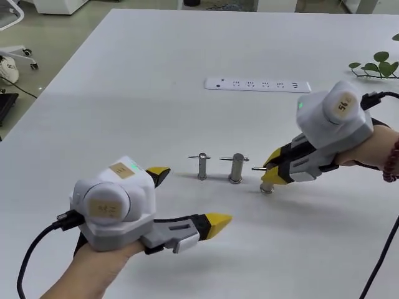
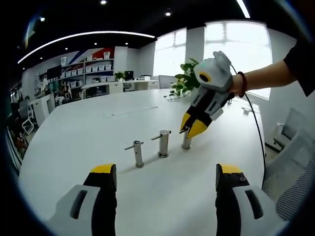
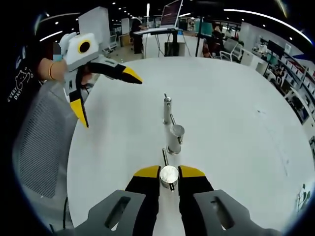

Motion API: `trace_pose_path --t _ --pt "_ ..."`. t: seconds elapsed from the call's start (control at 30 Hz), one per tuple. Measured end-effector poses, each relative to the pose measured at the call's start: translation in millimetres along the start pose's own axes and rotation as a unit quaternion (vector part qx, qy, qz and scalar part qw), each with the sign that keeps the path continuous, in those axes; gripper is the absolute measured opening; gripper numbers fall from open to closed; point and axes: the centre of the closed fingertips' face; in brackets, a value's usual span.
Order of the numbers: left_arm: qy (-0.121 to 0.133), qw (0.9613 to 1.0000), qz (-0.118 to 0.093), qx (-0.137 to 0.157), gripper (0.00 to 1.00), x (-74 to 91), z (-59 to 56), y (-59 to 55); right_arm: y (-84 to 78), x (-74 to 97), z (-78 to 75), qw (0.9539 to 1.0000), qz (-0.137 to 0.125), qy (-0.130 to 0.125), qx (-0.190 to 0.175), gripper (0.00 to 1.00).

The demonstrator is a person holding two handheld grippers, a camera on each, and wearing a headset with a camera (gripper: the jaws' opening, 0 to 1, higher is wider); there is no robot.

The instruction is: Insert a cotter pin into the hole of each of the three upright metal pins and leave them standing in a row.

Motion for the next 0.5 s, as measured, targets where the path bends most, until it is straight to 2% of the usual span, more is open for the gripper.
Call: trace_pose_path --t 0.13,0.5 --pt "0.005 1.0 -0.005 0.006 0.81 2.0 2.0 1.8 0.8 -0.1 -7.2 1.0 0.0 -0.002 0.001 0.08" --pt "0.011 0.9999 -0.001 0.008 0.8 3.8 5.9 0.2 -0.3 -2.7 -17.7 1.0 -0.001 0.001 -0.006 0.08"
Point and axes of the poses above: the centre of the closed fingertips' face, and the gripper's own axes: x roughly backward along the fingers, z roughly to its left, y roughly out of its top, and after that the axes turned 7 degrees about -x, right-handed
